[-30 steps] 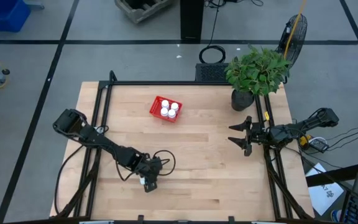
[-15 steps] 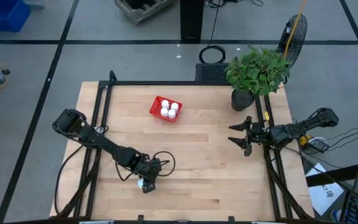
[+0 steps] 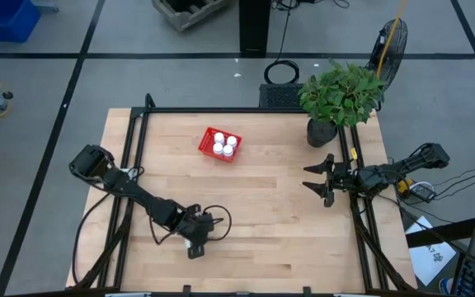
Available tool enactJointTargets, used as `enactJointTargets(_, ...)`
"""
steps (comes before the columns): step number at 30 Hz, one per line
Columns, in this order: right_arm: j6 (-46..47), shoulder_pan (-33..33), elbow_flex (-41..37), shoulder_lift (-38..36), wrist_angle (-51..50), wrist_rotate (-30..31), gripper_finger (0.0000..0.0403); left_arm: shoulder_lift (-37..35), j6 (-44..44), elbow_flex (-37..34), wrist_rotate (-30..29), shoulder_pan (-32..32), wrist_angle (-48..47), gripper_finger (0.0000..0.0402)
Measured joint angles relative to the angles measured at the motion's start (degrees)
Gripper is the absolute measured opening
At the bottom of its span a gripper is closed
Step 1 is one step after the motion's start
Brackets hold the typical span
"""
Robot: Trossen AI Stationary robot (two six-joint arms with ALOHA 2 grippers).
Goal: Pick and place pill bottles into a basket
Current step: Put the white pill bottle into the orange basket
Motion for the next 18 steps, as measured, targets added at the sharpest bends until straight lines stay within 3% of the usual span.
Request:
enactJointTargets(3,0.0,0.0,0.01,0.0,0.0,0.0,0.026,-0.03,2.65,-0.05,-9.83,-0.97,5.27,0.0163)
enactJointTargets(8,0.0,0.0,0.01,0.0,0.0,0.0,0.0262,-2.11,6.06,-0.09,-18.53,-2.37,9.98,0.0163)
enactJointTargets(16,0.0,0.0,-0.01,0.1,-0.03,0.0,0.0261,-2.75,12.56,-0.57,-43.76,-6.95,18.11,0.0163)
enactJointTargets(18,0.0,0.0,-0.01,0.28,0.07,0.0,0.026,-2.12,13.72,-1.2,-45.77,-6.92,22.46,0.0163)
